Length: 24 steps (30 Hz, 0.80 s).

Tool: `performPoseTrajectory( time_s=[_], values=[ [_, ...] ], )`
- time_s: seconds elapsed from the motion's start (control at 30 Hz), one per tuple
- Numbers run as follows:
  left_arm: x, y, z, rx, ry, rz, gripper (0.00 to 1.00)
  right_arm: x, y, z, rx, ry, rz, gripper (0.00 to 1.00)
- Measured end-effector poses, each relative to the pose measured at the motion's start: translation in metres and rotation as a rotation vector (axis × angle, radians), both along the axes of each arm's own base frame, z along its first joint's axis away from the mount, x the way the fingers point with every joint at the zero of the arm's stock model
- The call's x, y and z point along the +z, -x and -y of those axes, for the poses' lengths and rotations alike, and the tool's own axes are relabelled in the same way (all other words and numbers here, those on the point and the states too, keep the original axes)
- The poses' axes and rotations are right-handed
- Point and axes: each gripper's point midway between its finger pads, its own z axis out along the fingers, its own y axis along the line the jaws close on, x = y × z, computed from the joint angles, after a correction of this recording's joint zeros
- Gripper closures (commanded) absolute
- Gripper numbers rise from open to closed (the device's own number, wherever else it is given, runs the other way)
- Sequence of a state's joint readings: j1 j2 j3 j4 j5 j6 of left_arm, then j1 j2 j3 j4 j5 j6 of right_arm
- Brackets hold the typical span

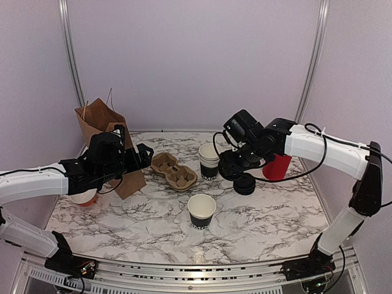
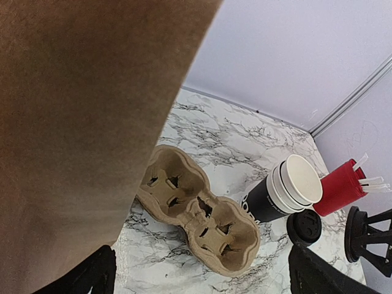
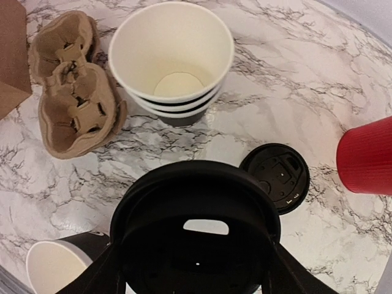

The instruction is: Pack the takeout coffee

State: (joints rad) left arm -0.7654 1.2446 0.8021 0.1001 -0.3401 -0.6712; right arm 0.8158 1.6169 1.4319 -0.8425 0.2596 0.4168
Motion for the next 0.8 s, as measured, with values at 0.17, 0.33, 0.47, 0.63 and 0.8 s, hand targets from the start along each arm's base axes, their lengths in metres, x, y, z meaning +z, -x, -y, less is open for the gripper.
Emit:
performPoseTrajectory(
  time_s=[0.17, 0.33, 0.47, 0.63, 0.8],
  values=[
    [-0.002, 0.001, 0.0, -0.001, 0.001, -0.005, 0.01, 0.02, 0.035, -0.042, 0.141, -0.051, -0.015, 0.41],
    [-0.004, 0.004, 0.002, -0.02, 0.013, -0.016, 0.01, 0.017, 0.07, -0.068, 0.244, -0.043, -0.057, 0.4],
    [-0.004, 0.009, 0.004, -0.045, 0.028, -0.023, 0.01, -0.001, 0.09, -0.08, 0.294, 0.008, -0.107, 0.4],
    [-0.009, 0.02, 0.006, -0.079, 0.038, -0.036, 0.01, -0.024, 0.108, -0.087, 0.325, 0.067, -0.162, 0.39],
    [-0.032, 0.037, 0.013, -0.146, 0.012, -0.097, 0.01, -0.027, 0.111, -0.089, 0.329, 0.083, -0.177, 0.39]
  ],
)
